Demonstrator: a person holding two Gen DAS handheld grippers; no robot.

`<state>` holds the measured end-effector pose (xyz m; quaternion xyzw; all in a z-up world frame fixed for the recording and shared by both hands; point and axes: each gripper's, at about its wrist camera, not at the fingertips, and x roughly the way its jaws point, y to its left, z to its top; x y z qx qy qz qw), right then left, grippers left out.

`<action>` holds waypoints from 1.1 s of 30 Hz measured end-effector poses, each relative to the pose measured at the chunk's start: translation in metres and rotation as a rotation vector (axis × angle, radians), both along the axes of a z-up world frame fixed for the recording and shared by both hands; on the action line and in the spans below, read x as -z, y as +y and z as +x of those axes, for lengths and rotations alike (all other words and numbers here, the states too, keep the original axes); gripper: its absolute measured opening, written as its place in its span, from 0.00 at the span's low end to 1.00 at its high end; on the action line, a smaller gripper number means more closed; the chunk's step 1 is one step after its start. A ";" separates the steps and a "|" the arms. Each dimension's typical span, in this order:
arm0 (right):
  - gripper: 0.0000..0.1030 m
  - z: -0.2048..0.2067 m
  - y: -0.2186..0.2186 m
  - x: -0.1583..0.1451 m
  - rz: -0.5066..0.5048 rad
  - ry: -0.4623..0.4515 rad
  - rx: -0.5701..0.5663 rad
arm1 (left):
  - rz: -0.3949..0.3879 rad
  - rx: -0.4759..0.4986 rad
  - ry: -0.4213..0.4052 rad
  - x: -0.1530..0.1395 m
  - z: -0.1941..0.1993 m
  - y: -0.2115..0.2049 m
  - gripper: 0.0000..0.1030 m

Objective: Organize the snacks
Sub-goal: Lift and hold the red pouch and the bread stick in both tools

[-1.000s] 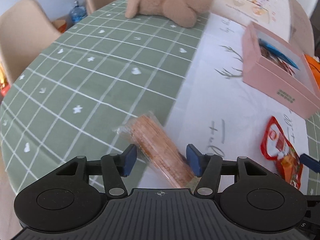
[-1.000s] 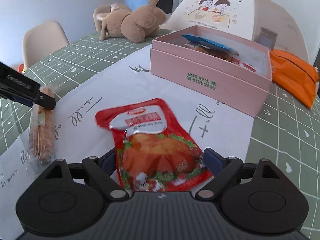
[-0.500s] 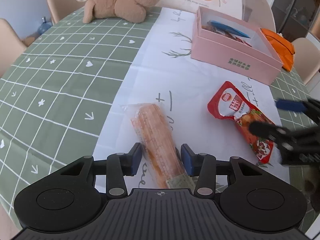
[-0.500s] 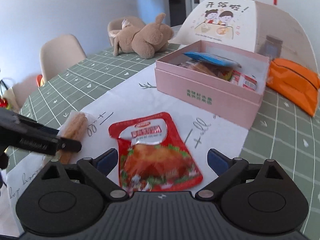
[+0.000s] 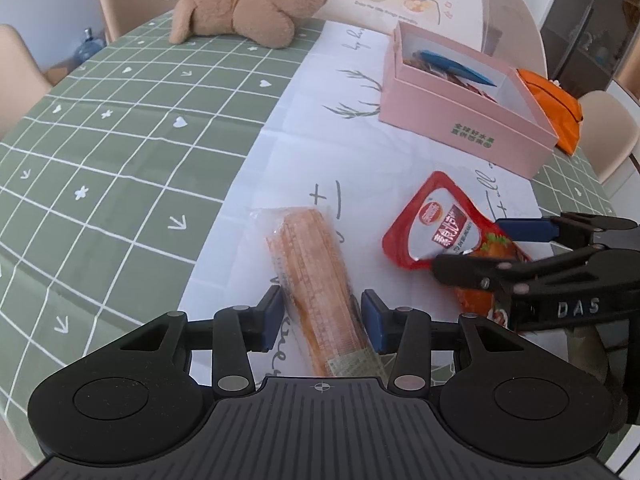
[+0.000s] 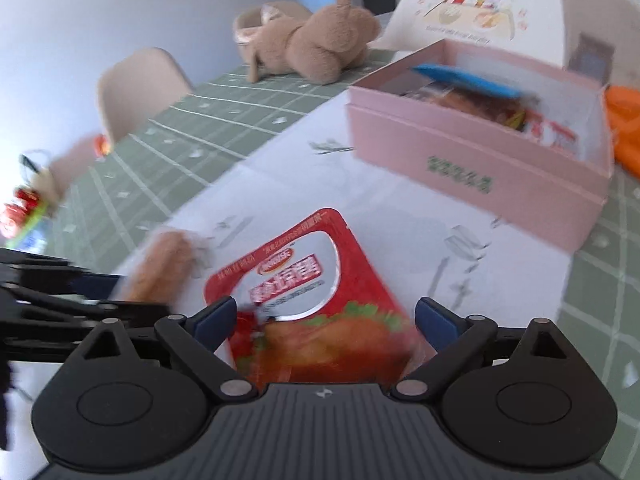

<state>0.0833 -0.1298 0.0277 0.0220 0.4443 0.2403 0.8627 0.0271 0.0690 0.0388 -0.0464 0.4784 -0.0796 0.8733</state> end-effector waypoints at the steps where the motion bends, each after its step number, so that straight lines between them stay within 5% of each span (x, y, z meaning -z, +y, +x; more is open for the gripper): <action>1: 0.94 0.000 0.004 0.000 0.001 0.003 -0.013 | 0.001 0.002 0.002 0.000 0.000 0.000 0.46; 7: 0.97 -0.006 0.038 0.008 -0.214 -0.092 -0.117 | -0.020 -0.001 0.004 0.000 0.000 0.005 0.43; 11: 0.99 -0.002 0.037 0.008 -0.196 -0.076 -0.108 | -0.020 -0.001 0.004 0.000 0.000 0.005 0.43; 15: 0.79 -0.008 0.031 0.001 -0.214 -0.079 -0.073 | -0.017 0.002 0.007 0.000 0.000 0.005 0.43; 22: 0.62 -0.031 -0.008 -0.011 -0.178 -0.056 -0.009 | -0.002 0.003 0.007 0.000 0.000 0.001 0.43; 24: 0.45 -0.042 -0.021 -0.019 -0.169 -0.062 0.005 | 0.009 0.006 0.005 0.001 0.000 -0.001 0.44; 26: 0.38 -0.049 -0.030 -0.024 -0.166 -0.059 0.021 | 0.014 0.009 0.005 0.001 0.001 -0.004 0.44; 31: 0.37 -0.062 -0.041 -0.024 -0.183 -0.078 0.028 | 0.011 0.020 0.010 0.001 0.005 -0.009 0.44; 33: 0.47 -0.064 -0.043 -0.023 -0.171 -0.082 0.027 | 0.017 0.027 0.009 0.002 0.006 -0.011 0.44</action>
